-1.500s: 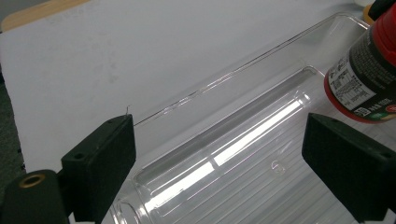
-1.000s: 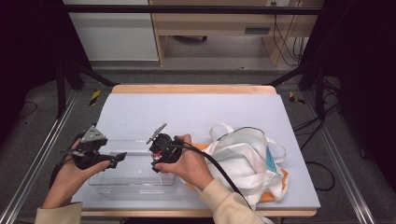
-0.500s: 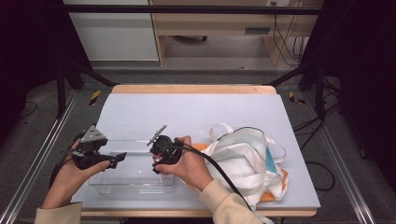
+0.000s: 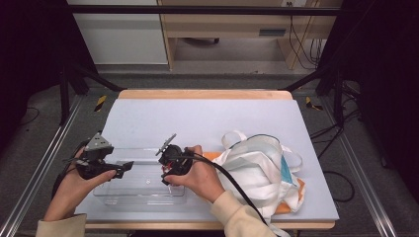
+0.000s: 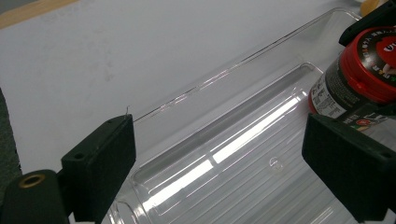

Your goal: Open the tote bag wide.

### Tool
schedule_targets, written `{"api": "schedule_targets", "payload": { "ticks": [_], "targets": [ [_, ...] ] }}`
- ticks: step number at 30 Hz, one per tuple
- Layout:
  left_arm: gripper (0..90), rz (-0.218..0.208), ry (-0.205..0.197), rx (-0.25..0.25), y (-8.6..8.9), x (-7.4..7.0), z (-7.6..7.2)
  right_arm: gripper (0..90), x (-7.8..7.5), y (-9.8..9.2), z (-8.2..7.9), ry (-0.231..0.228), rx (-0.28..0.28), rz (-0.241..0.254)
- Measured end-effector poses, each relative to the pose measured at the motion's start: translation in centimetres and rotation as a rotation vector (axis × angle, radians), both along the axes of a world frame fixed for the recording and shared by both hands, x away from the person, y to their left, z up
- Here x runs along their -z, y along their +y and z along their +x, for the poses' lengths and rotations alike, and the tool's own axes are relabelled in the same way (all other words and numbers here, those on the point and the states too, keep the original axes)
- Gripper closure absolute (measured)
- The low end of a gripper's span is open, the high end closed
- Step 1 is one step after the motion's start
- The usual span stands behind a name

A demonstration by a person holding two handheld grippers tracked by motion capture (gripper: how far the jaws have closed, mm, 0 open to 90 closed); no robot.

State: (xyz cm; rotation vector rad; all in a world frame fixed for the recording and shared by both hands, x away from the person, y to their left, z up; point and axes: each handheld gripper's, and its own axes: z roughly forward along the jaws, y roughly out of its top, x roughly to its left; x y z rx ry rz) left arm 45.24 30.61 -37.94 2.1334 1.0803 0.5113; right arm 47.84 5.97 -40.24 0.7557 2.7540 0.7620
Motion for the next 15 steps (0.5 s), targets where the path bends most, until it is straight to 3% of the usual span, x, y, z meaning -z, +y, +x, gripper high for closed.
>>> {"api": "schedule_targets", "payload": {
  "ticks": [15],
  "targets": [
    [10.0,0.005,0.003,0.008,-0.08,-0.01,-0.04,26.0,0.73,0.07,-0.01,0.016,0.002,-0.003]
  ]
}}
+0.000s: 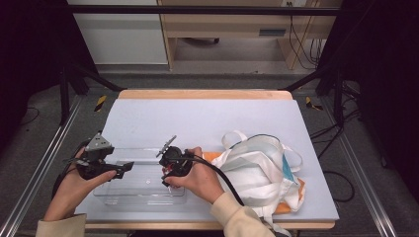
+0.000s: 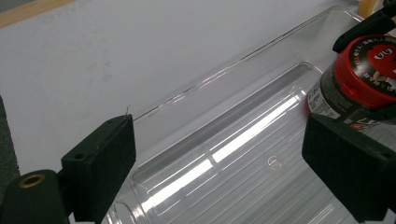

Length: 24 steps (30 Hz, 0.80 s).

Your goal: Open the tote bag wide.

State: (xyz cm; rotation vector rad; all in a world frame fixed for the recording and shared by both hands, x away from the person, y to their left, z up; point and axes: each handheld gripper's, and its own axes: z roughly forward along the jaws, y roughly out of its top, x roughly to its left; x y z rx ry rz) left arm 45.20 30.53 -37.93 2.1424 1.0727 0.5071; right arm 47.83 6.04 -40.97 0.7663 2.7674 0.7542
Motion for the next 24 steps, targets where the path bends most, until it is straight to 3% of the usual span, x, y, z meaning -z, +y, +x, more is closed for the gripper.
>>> {"api": "schedule_targets", "payload": {
  "ticks": [24],
  "targets": [
    [10.0,0.008,0.002,0.015,-0.23,0.02,-0.03,25.8,0.37,-0.04,-0.01,0.009,0.002,0.0]
  ]
}}
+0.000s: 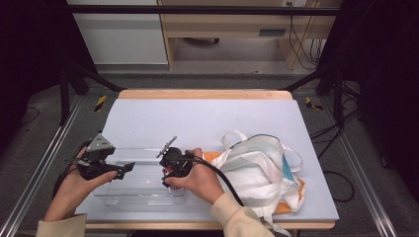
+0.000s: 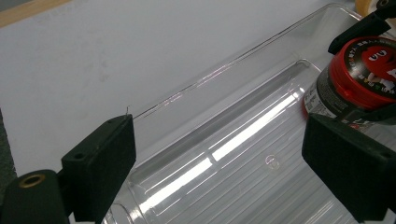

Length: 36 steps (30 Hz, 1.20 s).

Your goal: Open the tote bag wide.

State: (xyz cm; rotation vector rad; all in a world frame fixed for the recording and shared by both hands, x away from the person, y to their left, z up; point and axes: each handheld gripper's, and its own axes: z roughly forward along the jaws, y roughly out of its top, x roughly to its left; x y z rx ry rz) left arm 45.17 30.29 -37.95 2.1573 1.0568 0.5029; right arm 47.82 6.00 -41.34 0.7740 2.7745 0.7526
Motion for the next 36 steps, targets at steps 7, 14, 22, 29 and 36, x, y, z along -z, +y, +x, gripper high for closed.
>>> {"api": "schedule_targets", "payload": {
  "ticks": [7,14,22,29,36],
  "targets": [
    [10.0,-0.002,0.001,-0.004,0.1,0.0,0.0,25.8,0.0,0.0,0.0,-0.001,-0.004,-0.001],
    [10.1,-0.007,0.001,-0.006,0.2,0.1,0.0,25.5,0.0,0.0,-0.1,0.0,-0.005,-0.003],
    [10.0,-0.005,0.002,-0.008,0.3,0.0,0.0,22.2,-0.2,0.0,-0.2,-0.001,-0.004,0.008],
    [10.0,-0.007,0.001,-0.012,0.4,0.1,0.0,17.1,-0.8,-0.2,-0.3,-0.015,-0.006,0.026],
    [10.0,-0.011,-0.001,-0.018,0.6,0.0,0.0,15.6,-1.7,-0.7,-0.5,-0.034,-0.022,0.057]
  ]
}}
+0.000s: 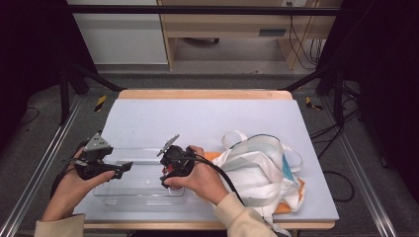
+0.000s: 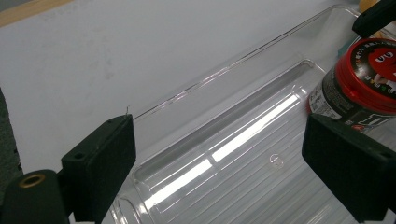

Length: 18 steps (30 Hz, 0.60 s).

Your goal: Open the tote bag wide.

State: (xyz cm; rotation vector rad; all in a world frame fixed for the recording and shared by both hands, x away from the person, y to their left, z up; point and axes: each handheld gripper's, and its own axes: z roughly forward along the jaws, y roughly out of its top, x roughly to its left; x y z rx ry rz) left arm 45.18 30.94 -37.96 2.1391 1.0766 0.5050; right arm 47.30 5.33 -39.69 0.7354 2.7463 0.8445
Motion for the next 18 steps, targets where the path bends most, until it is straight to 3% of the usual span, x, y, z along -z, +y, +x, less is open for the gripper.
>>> {"api": "schedule_targets", "payload": {
  "ticks": [18],
  "targets": [
    [10.0,-0.003,-0.002,-0.005,0.3,0.0,0.0,14.4,-2.4,-1.9,-0.8,-0.045,0.013,0.081]
  ]
}}
